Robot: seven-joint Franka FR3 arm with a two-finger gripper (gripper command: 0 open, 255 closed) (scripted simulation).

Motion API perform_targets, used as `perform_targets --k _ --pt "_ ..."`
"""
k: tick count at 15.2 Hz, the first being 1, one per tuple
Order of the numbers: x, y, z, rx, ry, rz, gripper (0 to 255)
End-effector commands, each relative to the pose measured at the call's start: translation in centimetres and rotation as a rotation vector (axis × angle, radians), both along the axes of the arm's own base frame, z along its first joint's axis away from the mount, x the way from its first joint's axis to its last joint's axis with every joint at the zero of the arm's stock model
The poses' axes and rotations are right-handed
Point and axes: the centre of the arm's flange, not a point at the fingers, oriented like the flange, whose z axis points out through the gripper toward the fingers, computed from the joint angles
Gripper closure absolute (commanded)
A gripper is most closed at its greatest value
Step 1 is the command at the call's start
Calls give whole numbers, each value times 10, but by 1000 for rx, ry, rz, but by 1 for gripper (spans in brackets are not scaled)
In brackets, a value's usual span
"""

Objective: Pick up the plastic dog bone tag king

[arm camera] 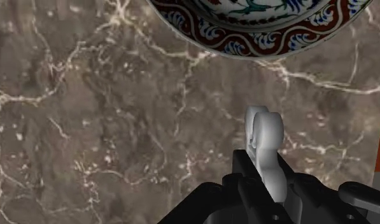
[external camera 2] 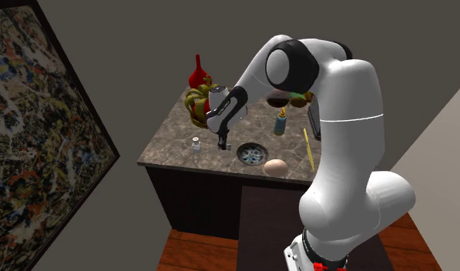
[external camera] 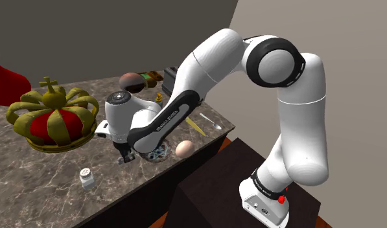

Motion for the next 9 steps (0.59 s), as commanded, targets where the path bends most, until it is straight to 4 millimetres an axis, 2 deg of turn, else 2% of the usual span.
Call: perform_targets --k 1,7,9 --pt "-1 1 10 0 0 0 255" --pt "-1 1 42 0 0 0 255" --pt "-1 1 43 0 0 0 255"
